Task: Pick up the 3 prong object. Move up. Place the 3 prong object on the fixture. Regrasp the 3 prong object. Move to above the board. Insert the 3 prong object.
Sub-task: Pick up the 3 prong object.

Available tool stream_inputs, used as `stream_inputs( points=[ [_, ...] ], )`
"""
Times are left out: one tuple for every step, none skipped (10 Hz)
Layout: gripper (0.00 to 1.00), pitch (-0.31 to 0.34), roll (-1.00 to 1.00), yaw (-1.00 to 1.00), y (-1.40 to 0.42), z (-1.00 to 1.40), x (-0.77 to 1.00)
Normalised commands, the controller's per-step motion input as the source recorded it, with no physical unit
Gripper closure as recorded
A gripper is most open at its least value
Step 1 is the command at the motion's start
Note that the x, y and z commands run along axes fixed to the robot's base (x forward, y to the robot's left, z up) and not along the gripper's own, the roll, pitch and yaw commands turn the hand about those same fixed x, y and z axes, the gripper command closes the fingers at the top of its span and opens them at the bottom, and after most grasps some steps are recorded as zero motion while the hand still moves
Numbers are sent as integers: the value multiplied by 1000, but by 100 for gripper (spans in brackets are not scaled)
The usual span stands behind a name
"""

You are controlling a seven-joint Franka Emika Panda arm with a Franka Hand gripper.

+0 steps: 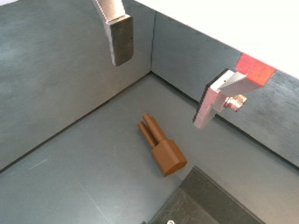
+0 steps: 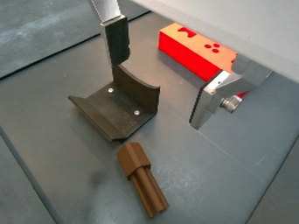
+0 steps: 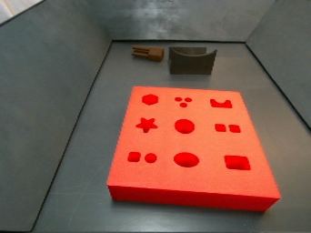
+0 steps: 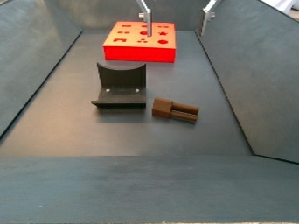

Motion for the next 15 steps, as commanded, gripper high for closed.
stream_inputs(
  points=[
    [0, 0, -20, -14, 0, -71, 117],
    [0, 10, -26, 0, 37, -77, 71],
    [0, 0, -20, 0, 83, -151, 0],
    [0, 0, -39, 280, 77, -323, 0],
    [0, 0, -26, 386, 51, -374, 0],
    [0, 0, -13, 509, 51, -403, 3],
    [0, 0, -27, 474, 23, -411, 69],
    [0, 0, -36, 226, 0, -354, 40],
    [0, 19, -66, 277, 40, -386, 97],
    [0, 7, -81, 426, 40, -457, 134],
    [0, 0, -56, 446, 63, -434, 143],
    [0, 4, -21, 480, 140, -346, 249],
    [0, 50, 0, 497, 197, -274, 363],
    [0, 3, 0, 543, 217, -403, 277],
    [0, 0, -13, 563, 157, -551, 177]
  ],
)
